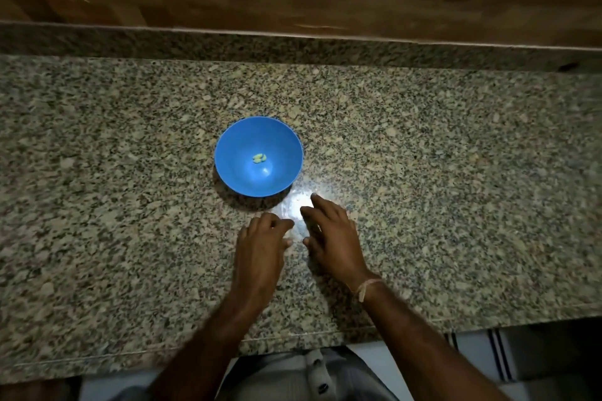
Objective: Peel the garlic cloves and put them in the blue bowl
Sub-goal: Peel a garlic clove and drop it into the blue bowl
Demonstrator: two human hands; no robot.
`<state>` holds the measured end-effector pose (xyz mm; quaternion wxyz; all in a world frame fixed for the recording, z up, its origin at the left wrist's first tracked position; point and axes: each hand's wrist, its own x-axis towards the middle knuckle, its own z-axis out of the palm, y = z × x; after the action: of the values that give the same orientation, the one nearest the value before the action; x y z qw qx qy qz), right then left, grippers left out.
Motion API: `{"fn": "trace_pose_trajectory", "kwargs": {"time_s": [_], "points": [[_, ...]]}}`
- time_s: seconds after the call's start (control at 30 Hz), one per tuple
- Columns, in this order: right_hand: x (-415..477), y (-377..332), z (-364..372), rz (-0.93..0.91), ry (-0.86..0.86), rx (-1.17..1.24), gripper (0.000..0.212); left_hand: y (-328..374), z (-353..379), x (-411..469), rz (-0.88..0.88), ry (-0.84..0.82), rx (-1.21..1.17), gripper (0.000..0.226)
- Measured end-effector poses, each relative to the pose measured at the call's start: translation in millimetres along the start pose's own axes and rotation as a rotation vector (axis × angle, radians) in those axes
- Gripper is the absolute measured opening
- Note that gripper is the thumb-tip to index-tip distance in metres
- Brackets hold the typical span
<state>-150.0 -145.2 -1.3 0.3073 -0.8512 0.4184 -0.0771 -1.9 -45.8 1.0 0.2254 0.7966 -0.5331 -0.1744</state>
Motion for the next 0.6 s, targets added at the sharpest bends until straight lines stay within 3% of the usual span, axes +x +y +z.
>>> {"fn": "trace_pose_trajectory", "kwargs": {"time_s": [0.1,0.2,0.27,0.4,0.53,0.6], "points": [[-2,4,-1,-0.006,0.014,0.111,0.054,3,-4,-1,-0.238,0.039,-0.554,0.025],[-10,-3,-12,0.147,0.032,0.556,0.041,24,-22,-5,-0.648,-0.088,-1.307,0.024],[-16,-10,-27,0.218,0.011,0.755,0.037,37,-28,-10,-0.726,-0.121,-1.583,0.036],[-31,-20,-56,0.136,-0.013,0.911,0.028,67,-33,-19,-0.707,-0.091,-1.754,0.049],[-41,-22,-74,0.039,0.029,0.885,0.026,91,-38,-24,-0.646,-0.045,-1.790,0.061],[-44,-21,-79,-0.012,0.064,0.840,0.029,102,-39,-28,-0.631,-0.009,-1.793,0.049]]}}
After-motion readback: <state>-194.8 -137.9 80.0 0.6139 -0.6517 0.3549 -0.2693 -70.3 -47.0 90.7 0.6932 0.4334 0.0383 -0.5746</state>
